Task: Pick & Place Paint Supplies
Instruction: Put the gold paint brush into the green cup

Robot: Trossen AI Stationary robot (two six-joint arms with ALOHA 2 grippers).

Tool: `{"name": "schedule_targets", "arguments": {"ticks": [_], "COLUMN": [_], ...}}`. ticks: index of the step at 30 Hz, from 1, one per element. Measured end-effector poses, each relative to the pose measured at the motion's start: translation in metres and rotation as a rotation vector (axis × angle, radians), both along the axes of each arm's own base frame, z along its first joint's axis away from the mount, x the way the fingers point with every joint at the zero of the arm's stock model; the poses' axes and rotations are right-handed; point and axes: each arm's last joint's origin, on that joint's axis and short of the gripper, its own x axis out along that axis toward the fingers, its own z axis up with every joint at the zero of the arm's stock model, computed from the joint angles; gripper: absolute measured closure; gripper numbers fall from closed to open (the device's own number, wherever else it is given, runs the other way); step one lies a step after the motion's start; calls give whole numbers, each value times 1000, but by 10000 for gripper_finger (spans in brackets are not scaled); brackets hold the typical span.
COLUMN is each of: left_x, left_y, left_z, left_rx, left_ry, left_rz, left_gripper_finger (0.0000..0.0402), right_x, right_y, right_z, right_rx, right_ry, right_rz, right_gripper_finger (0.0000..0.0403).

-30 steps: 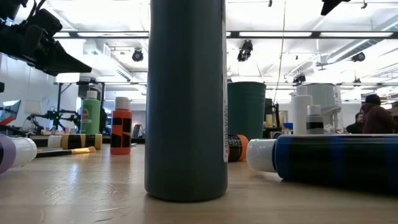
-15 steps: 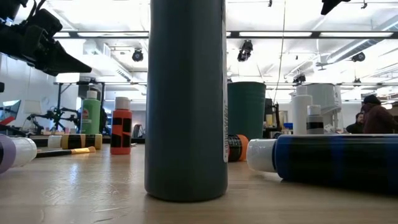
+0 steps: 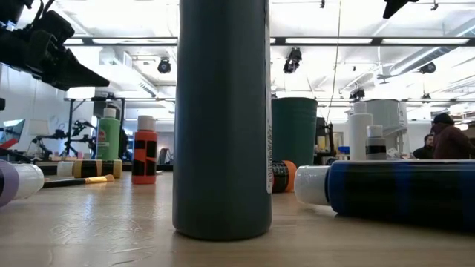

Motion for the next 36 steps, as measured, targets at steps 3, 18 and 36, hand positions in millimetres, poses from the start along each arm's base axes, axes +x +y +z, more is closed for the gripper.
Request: {"name": "schedule_targets", "arguments": {"ticks": [3,18,36], "left_x": [0,0,0], "left_y": [0,0,0], "left_z": [0,0,0], "left_rx": [0,0,0], "left_ry": [0,1,1], "left_rz": [0,0,0], "left_gripper_finger": [378,378,378], "right_x": [0,4,33], "right_y": [0,0,21], "right_z": [0,-2,-21], "right_rx": [0,-17,87], "right_ry": [0,23,130], "right_rz": [0,39,155], "right_gripper_finger": [147,177,189]}}
